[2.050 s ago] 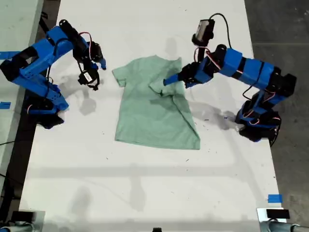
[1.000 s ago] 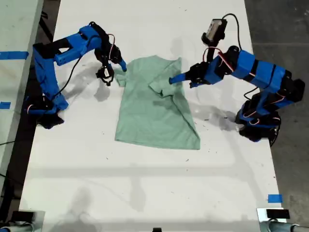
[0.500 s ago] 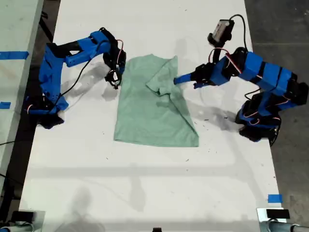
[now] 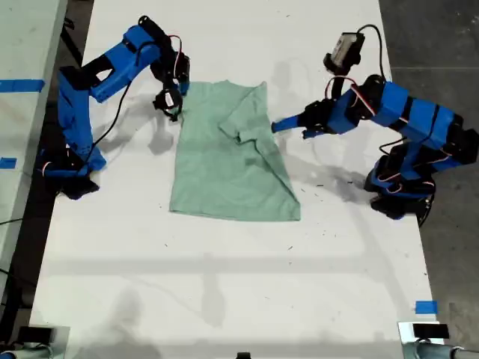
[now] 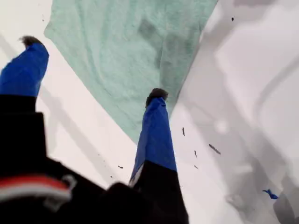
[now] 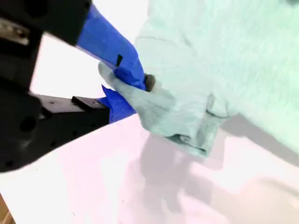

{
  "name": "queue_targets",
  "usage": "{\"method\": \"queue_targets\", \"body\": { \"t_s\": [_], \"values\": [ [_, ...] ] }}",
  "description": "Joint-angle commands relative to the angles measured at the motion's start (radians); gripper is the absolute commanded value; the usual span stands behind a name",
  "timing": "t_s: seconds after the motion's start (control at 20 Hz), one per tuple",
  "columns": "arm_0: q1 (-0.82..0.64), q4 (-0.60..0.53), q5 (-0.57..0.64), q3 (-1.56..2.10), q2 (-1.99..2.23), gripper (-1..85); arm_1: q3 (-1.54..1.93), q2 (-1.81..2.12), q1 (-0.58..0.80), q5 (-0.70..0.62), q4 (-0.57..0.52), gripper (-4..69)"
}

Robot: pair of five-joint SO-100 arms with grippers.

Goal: Fold tshirt

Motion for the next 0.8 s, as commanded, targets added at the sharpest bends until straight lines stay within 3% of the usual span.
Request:
{"method": "queue_targets", "body": {
  "t_s": [0.0,0.3,0.5,0.6,0.75],
  "values": [
    [0.117,-0.060,0.028,-0.086,0.097,0.0,-0.002,0.057,0.018,0.009,-0.005,37.3],
    [0.279,-0.330,0.043,-0.155,-0.080,0.0,0.012,0.064,0.011,0.021,-0.005,37.2],
    [0.290,-0.515,0.018,-0.175,-0.247,0.0,0.020,0.069,-0.008,0.038,-0.003,37.0],
    [0.281,-0.589,0.017,-0.178,-0.322,14.0,0.032,0.078,-0.015,0.049,-0.003,37.0],
    [0.261,-0.548,0.014,-0.178,-0.285,17.0,0.061,0.094,-0.018,0.060,-0.003,37.0]
  ]
}}
